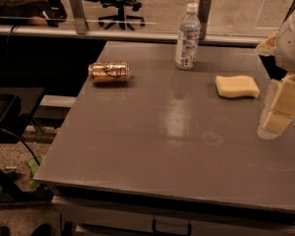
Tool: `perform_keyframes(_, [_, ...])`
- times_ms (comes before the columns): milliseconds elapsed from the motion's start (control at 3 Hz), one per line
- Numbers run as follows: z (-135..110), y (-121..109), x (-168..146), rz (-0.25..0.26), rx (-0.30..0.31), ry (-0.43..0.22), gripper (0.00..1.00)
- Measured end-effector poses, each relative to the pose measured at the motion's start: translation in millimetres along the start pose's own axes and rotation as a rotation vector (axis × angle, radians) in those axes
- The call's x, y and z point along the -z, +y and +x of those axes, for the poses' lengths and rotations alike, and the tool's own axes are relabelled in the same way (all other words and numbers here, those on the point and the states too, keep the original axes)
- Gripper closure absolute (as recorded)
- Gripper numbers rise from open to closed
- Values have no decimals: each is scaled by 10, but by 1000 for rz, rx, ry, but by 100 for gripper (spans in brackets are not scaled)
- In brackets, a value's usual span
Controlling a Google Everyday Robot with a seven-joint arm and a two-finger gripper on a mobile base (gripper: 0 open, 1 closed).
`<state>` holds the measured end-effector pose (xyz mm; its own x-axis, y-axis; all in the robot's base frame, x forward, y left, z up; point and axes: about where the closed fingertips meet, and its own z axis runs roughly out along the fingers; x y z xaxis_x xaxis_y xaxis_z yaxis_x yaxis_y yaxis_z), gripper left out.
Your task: Place orange can upright
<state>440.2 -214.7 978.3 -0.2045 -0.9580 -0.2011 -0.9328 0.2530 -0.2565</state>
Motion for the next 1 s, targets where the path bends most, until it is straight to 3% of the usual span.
perform_keyframes(333, [-199,-119,-89,-7,37,-34,0])
perform_keyframes(1000, [-789,-363,-479,-77,85,-90,0])
